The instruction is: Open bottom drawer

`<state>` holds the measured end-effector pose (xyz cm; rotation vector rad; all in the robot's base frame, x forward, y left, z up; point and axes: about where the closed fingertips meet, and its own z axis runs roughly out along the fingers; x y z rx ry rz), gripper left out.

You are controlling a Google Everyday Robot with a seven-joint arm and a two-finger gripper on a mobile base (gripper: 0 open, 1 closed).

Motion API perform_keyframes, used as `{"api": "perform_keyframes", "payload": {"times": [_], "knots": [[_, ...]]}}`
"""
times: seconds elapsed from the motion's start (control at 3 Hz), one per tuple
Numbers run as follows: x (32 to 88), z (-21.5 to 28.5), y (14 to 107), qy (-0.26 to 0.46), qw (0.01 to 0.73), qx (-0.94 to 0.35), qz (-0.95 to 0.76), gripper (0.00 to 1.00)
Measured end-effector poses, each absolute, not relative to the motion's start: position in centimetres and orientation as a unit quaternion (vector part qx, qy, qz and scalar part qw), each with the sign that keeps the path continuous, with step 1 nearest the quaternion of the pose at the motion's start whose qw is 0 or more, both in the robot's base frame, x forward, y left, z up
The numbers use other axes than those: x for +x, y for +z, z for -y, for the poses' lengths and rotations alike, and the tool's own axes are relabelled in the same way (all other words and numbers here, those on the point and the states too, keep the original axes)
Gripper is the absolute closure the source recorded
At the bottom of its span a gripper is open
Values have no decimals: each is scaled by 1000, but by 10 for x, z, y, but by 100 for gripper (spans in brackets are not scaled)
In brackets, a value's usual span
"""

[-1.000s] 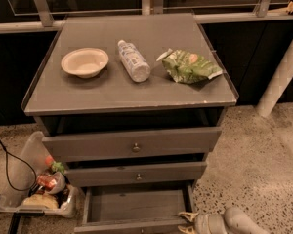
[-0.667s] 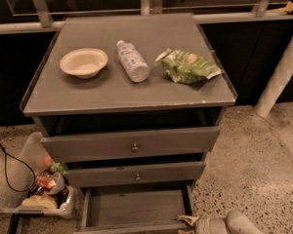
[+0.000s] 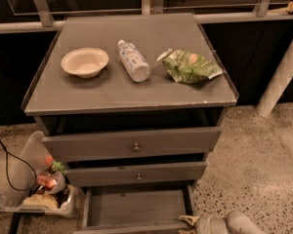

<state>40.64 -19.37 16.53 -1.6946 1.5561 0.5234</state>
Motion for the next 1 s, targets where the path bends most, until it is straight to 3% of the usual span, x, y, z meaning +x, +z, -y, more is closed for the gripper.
{"api": "perform_keyframes", "payload": {"times": [1.0], "knots": [[406, 194, 165, 205, 381, -664, -610, 1]]}}
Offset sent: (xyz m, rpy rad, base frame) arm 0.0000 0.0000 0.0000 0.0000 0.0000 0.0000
